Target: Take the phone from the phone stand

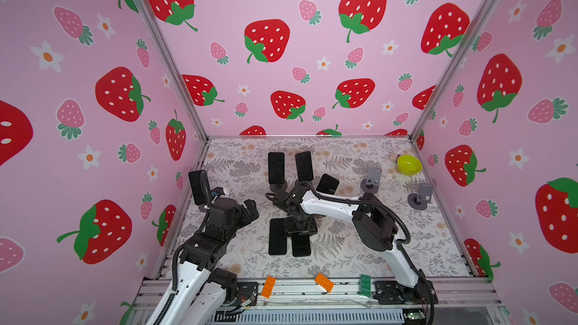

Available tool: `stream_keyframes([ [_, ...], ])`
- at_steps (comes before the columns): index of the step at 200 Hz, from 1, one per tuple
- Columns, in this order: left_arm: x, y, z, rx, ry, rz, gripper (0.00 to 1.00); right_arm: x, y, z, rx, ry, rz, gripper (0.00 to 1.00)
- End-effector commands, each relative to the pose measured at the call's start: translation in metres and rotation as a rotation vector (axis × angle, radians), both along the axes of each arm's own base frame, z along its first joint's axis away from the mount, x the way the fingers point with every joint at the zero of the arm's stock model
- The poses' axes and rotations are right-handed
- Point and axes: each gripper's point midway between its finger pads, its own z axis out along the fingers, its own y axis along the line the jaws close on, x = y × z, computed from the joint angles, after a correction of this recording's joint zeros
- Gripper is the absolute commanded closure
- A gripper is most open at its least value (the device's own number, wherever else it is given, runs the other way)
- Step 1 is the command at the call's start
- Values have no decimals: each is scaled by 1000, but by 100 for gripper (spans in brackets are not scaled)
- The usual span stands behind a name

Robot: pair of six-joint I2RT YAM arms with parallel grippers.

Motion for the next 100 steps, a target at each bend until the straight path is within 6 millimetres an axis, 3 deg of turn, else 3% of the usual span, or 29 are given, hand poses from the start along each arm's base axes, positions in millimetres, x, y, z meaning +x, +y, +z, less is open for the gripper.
stream_keyframes([
  [1,1,4,-2,15,-3,17,0,7,-9,-38,-57,12,-52,20],
  [45,1,5,-5,24,4,15,0,17,-1,-32,-31,-9,-83,22],
  [100,2,4,-11,24,10,17,0,15,1,-32,-22,3,-100,22],
])
